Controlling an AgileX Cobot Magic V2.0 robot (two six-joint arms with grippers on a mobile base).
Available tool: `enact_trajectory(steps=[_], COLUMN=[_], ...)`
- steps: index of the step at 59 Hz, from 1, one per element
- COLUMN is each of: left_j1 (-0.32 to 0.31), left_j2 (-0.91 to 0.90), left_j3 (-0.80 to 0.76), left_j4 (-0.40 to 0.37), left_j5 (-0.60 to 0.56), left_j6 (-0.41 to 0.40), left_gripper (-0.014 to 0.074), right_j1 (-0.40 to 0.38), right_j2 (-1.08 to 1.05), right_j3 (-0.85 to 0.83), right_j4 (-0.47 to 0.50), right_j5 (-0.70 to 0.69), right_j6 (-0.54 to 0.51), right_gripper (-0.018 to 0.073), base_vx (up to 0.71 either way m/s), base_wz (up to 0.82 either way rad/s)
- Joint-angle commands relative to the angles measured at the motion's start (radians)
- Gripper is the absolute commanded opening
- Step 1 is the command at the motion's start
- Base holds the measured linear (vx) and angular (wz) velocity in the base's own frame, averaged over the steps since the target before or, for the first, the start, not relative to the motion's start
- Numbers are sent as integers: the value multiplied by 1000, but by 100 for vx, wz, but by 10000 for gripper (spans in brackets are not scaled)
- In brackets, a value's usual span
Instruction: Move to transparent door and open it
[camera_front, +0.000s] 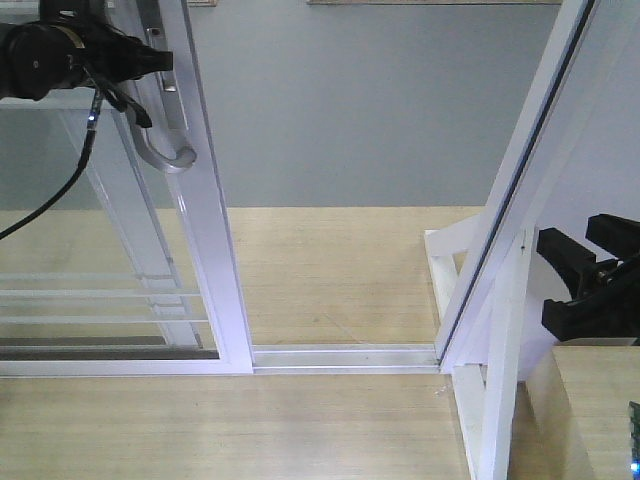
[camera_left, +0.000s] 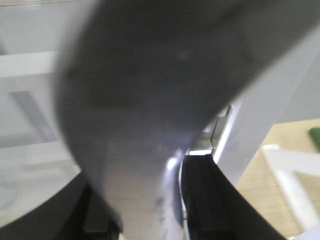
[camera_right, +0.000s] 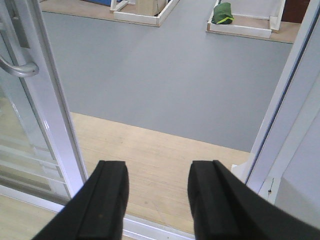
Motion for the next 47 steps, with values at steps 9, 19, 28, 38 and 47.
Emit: enact_trajectory(steps=[9, 19, 28, 38, 47], left_j1=[9, 16, 59, 140, 211], left_j2=[-102, -141, -215, -329, -463], left_j3=[-27, -24, 72, 284, 508], left_j4=[132, 141, 141, 143, 140], left_j5=[3, -26, -74, -150, -251], left_j6=[-3, -6, -6, -5, -6], left_gripper=[423, 423, 423, 423, 423], right_j1=[-4, -4, -4, -4, -4], right_j2=[-1, -1, -1, -1, -1], right_j3=[-30, -30, -30, -30, -30], right_j4=[-10, -10, -10, -10, -10], right_j5=[-78, -78, -78, -72, -72], right_j6=[-7, -8, -8, -9, -9], right_gripper=[358, 358, 358, 358, 358], base_vx=[0, 0, 0, 0, 0], base_wz=[0, 0, 1, 0, 0])
